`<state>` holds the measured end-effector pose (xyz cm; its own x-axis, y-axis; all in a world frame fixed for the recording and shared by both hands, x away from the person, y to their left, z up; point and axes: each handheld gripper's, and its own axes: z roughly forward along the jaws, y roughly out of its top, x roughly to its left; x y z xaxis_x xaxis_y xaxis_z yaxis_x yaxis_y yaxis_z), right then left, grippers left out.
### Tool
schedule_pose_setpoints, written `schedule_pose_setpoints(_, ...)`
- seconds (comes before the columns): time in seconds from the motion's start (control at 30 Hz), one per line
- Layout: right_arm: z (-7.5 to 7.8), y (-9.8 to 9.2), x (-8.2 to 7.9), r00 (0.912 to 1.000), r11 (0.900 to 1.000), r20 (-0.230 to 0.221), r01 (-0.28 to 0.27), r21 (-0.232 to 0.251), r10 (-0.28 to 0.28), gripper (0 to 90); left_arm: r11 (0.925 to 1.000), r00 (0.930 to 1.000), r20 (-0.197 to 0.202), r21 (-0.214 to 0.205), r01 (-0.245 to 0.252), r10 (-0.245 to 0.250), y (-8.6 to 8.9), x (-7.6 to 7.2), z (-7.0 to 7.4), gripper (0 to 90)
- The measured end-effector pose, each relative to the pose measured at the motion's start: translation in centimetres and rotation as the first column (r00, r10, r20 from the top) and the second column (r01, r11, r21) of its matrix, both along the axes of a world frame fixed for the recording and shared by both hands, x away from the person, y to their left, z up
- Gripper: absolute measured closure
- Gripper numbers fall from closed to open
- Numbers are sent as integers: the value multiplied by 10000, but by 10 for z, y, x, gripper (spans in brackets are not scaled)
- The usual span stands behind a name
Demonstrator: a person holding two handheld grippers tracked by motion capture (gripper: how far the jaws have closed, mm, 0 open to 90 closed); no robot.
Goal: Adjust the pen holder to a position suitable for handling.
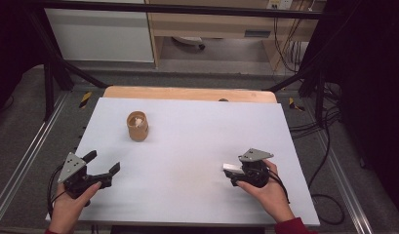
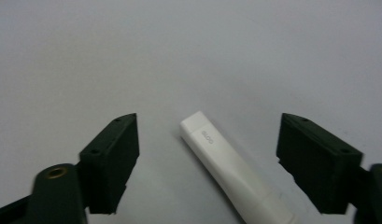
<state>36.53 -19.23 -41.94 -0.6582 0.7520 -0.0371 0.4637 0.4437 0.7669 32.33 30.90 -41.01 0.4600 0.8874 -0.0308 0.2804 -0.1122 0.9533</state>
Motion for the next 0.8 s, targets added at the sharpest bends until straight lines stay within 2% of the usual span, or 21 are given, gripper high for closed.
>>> schedule_pose_setpoints(0.1,2,-6,5,9998,9996,-161,134,-238,-138,107,10000,10000,5,-10,9,-9,0,0,0,35)
schedule_pose_setpoints(0.2,5,-12,9,9990,9995,-401,160,-273,-171,45,10000,10000,0,0,13,-13,0,0,0,35)
schedule_pose_setpoints(0.3,7,-16,11,9996,9991,-267,-9,-428,-2,35,10000,10000,-17,11,19,-19,0,0,0,35)
schedule_pose_setpoints(0.57,13,-21,17,9988,9967,-463,-188,-787,152,45,10000,10000,-32,4,18,-18,-1,0,0,35)
schedule_pose_setpoints(0.8,12,-20,21,9968,9929,-736,-393,-1123,311,48,10000,10000,-51,7,32,-32,-1,0,-1,35)
